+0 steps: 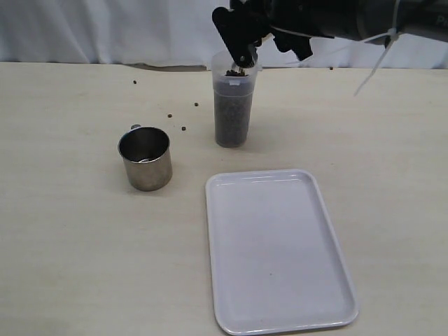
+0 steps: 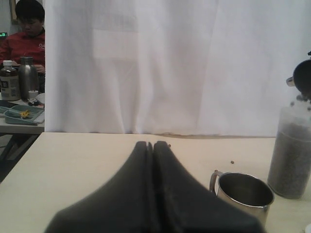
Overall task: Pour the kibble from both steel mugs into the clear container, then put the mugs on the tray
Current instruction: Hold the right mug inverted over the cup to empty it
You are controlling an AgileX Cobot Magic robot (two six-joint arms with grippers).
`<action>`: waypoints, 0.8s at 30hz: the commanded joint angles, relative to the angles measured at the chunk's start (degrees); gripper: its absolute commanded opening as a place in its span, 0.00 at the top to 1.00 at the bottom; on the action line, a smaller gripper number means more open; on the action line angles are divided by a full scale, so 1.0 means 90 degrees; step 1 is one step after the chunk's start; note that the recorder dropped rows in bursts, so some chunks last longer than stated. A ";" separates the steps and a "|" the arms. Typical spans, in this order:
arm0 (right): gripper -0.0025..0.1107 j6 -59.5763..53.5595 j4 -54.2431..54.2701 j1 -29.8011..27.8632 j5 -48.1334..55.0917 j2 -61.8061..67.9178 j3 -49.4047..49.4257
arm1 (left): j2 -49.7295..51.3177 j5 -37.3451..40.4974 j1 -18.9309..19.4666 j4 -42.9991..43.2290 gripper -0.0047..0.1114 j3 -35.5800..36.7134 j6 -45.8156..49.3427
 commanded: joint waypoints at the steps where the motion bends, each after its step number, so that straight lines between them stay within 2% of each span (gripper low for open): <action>1: 0.93 -0.0305 -0.0131 0.0020 -0.0119 -0.0094 -0.0077 | -0.0022 -0.0086 0.0017 0.0002 0.96 0.0022 -0.0047; 24: 0.93 -0.0356 -0.0825 0.0062 -0.0461 -0.0094 -0.0077 | -0.0022 -0.0086 0.0017 0.0002 0.96 0.0022 -0.0047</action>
